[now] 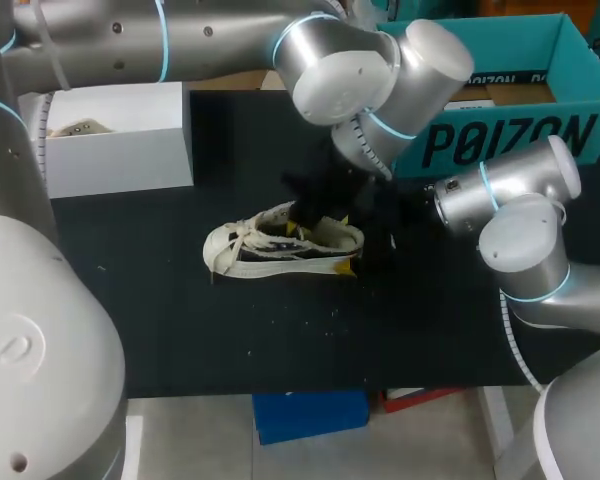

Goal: Take the shoe out of the shoebox, open the shoe tongue, remove and reinsert the insole, then place the shoe into the shoebox

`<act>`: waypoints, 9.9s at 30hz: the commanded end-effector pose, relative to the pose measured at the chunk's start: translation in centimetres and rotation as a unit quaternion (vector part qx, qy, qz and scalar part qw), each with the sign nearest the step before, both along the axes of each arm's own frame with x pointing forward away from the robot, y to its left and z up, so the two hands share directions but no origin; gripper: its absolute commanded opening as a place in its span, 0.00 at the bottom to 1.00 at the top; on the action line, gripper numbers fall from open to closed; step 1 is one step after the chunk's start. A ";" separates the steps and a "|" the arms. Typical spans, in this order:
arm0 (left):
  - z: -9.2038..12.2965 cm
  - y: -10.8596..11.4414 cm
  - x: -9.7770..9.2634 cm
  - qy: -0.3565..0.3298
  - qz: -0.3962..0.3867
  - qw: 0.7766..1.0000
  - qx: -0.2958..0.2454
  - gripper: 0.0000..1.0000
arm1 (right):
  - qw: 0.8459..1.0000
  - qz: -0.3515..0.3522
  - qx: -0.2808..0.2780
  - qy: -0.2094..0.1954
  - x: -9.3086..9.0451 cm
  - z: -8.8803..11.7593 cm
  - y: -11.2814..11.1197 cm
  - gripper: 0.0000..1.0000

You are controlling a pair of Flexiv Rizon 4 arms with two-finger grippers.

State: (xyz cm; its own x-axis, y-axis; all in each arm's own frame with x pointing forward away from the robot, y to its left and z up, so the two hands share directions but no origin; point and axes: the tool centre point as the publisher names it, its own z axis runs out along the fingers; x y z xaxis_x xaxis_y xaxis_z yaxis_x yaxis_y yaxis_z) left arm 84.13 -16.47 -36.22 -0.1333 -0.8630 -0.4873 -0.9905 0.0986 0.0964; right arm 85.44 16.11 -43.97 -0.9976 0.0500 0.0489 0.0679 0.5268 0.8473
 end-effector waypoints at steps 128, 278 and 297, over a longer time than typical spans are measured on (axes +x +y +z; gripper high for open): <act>5.2 -0.2 1.0 0.240 -0.736 0.560 -0.295 0.00 | 1.000 -0.001 -0.001 0.000 0.1 -0.3 0.2 0.00; -6.0 1.6 1.8 0.008 -0.598 0.800 -0.049 0.45 | 1.000 -0.001 -0.001 0.000 0.1 -0.3 0.2 0.00; -7.7 1.8 2.7 0.005 -0.600 0.798 -0.055 0.16 | 1.000 -0.001 -0.001 0.000 0.1 -0.3 0.2 0.00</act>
